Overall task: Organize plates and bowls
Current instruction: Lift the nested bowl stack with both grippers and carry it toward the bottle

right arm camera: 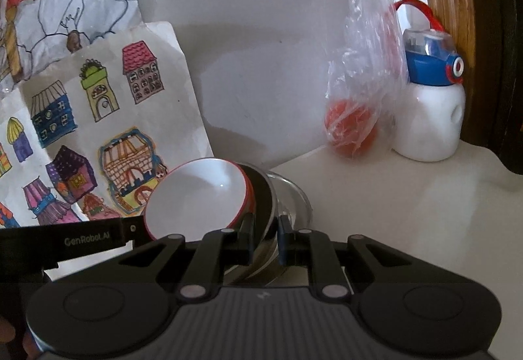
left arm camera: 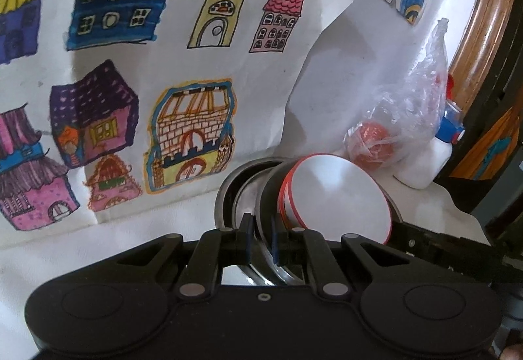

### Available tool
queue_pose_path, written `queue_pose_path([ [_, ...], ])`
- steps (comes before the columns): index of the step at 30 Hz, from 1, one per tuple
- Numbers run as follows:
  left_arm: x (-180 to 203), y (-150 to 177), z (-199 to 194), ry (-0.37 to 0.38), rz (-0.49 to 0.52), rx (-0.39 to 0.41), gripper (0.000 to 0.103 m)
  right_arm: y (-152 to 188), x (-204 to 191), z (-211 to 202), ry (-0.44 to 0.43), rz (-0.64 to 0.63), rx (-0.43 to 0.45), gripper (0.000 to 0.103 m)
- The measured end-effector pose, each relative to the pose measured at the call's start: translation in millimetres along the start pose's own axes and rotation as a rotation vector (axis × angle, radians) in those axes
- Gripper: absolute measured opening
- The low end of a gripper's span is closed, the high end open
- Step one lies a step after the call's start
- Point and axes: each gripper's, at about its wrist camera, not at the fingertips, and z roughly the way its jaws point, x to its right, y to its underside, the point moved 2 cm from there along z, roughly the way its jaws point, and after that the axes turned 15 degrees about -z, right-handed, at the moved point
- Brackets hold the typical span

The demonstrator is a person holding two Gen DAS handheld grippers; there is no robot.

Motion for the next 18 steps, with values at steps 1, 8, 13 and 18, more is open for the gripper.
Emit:
queue_pose_path([
  [1, 1, -1, 2, -0.005, 0.007, 0.0, 0.009, 0, 1, 2, 0.001, 0.003, -0.002, 0.016],
  [8, 4, -6, 15, -0.02, 0.007, -0.009, 0.009, -4, 4, 9, 0.001, 0.004, -0.001, 0.017],
  [13, 3, -9, 20, -0.025, -0.006, -0.005, 0.009, -6, 4, 12, 0.008, -0.002, 0.003, 0.016],
  [18, 4, -10, 22, -0.023, -0.009, -0.001, 0.009, -7, 4, 13, 0.017, -0.008, 0.008, 0.016],
])
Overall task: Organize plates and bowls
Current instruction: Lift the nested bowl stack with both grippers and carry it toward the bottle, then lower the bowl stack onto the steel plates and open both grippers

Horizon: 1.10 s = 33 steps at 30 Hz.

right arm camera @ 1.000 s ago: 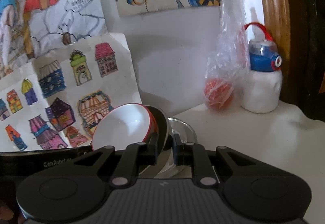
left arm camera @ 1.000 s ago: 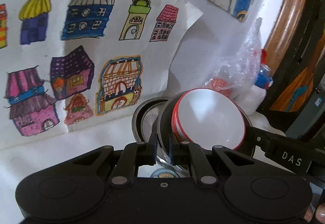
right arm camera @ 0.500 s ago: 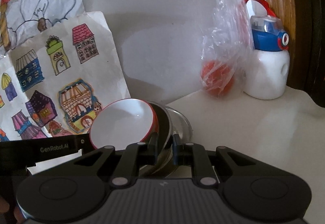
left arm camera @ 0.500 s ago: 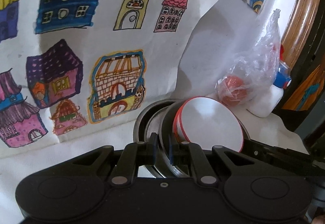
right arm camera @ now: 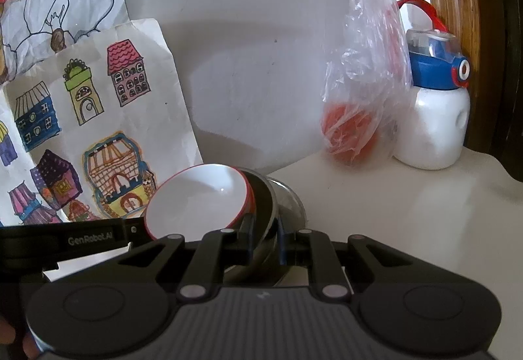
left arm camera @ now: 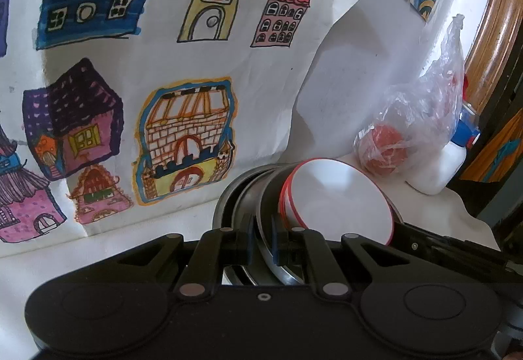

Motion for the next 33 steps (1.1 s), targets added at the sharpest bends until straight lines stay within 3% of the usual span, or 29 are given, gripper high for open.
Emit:
queue_pose_path([
  [26, -4, 0, -3, 0.002, -0.03, 0.005, 0.013, 1, -2, -1, 0.014, -0.018, 0.011, 0.019],
  [33, -6, 1, -9, -0.01, -0.04, 0.005, 0.025, 2, 3, -8, 0.04, -0.003, 0.025, 0.038],
])
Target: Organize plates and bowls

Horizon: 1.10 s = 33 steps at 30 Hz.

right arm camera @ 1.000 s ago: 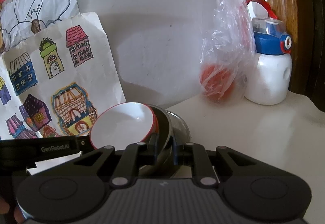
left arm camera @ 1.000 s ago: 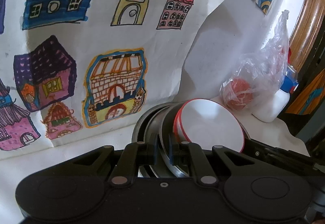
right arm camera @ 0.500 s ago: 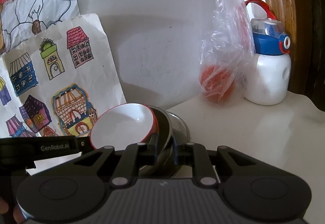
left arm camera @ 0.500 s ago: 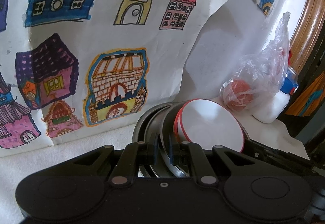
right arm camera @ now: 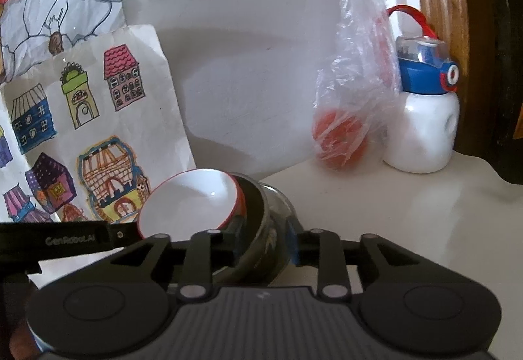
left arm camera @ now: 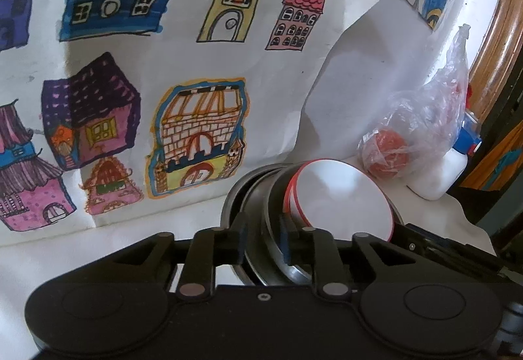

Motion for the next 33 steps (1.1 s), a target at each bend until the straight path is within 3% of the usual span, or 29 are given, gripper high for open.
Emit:
queue_pose_path([
  [9, -6, 3, -21, -0.002, -0.008, 0.031, 0.048, -5, -6, -32, -0.001, -0.008, 0.044, 0.065],
  [20, -7, 2, -82, 0.03, 0.006, 0.128, 0.072, -12, -22, -92, 0.002, -0.006, 0.123, 0.09],
  [22, -9, 4, -97, 0.035, 0.006, 0.156, 0.081, -12, -25, -104, 0.0, 0.004, 0.142, 0.097],
  [26, -12, 6, -125, 0.053, 0.006, 0.195, 0.089, -10, -29, -130, -0.004, 0.014, 0.175, 0.102],
  [33, -18, 15, -169, 0.084, 0.011, 0.264, 0.102, -5, -41, -170, 0.006, 0.011, 0.232, 0.103],
])
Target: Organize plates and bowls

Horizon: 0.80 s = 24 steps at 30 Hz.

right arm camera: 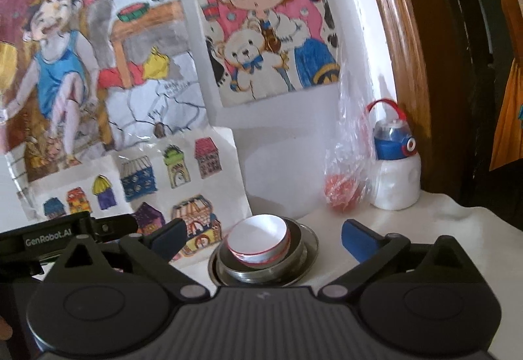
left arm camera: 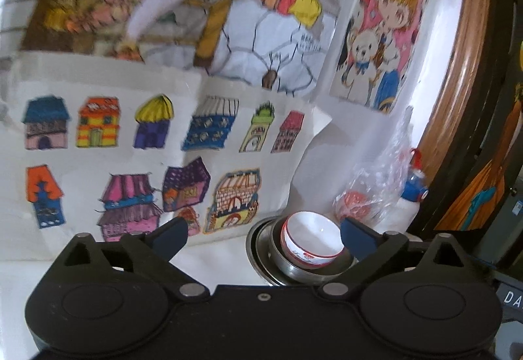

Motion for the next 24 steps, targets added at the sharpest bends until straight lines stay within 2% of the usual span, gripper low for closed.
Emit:
queue_pose_path([
  [7, -5, 8, -40, 0.005, 0.027, 0.048, 0.102, 7, -11, -35, 0.023, -0.014, 0.049, 0.103],
  [21, -26, 47, -101, -0.016, 0.111, 0.115, 0.102, 48, -20, -81, 0.075, -0.001, 0.041, 0.103],
  [24, -31, 54, -107, -0.018, 0.109, 0.108, 0.102, 56, -23, -89, 0.085, -0.009, 0.042, 0.103],
])
